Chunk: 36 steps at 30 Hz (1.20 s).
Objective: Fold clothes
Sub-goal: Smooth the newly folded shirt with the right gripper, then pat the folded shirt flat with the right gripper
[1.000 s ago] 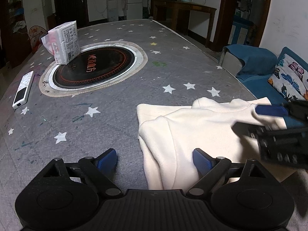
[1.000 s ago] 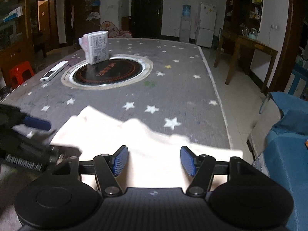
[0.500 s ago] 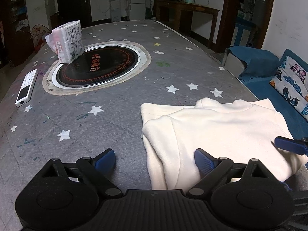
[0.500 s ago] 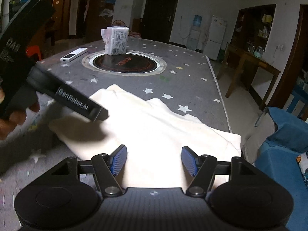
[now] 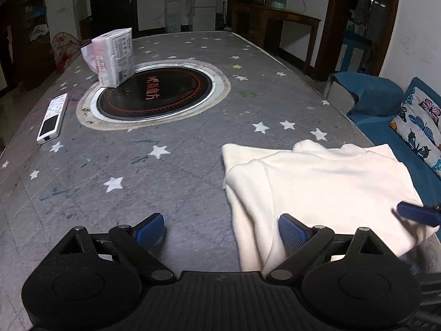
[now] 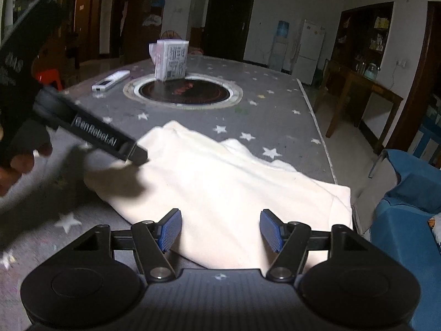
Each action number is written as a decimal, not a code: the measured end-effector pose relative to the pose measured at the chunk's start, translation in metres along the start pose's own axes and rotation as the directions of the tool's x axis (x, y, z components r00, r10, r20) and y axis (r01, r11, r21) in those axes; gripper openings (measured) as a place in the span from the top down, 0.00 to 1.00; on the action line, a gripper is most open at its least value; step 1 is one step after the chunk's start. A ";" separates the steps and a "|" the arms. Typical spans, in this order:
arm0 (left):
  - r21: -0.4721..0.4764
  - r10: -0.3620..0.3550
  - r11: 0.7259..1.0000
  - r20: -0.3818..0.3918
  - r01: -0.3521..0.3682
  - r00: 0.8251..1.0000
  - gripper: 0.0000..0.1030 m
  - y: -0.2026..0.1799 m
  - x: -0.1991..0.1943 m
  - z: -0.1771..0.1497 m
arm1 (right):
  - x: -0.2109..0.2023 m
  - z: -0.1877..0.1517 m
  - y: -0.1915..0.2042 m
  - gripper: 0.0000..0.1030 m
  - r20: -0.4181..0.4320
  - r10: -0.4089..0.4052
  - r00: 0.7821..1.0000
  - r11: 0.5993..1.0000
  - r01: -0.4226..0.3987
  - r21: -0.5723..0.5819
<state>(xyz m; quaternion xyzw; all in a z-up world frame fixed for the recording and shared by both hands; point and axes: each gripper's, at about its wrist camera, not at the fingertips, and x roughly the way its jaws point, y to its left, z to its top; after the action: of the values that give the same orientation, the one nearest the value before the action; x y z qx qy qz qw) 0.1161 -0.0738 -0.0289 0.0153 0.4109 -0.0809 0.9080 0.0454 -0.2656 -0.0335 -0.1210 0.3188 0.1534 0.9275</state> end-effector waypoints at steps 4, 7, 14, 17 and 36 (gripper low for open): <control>-0.003 0.006 1.000 -0.002 -0.006 1.000 0.10 0.005 -0.003 -0.007 | -0.001 0.000 0.000 0.37 -0.001 0.012 1.000 1.000 -0.012 0.017; 0.000 0.017 1.000 -0.007 -0.017 1.000 0.10 0.008 -0.003 -0.012 | 0.004 -0.004 0.005 0.37 -0.032 0.026 0.999 1.000 -0.026 0.011; -0.002 0.033 0.999 -0.003 -0.033 0.999 0.10 0.014 -0.009 -0.015 | -0.006 0.000 0.010 0.37 0.002 0.044 0.999 0.999 -0.044 0.010; -0.009 0.036 0.999 -0.009 -0.036 0.999 0.10 0.015 -0.009 -0.017 | -0.005 0.004 0.014 0.37 0.015 0.053 0.998 0.999 -0.053 0.010; -0.062 0.045 0.997 0.001 -0.045 0.999 0.09 0.033 -0.022 -0.020 | 0.024 0.018 0.033 0.37 0.005 0.072 0.997 0.997 -0.072 0.006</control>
<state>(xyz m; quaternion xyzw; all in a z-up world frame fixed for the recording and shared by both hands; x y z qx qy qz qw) 0.0918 -0.0366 -0.0270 -0.0036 0.4118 -0.0477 0.9100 0.0614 -0.2246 -0.0385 -0.1062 0.3210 0.1859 0.9226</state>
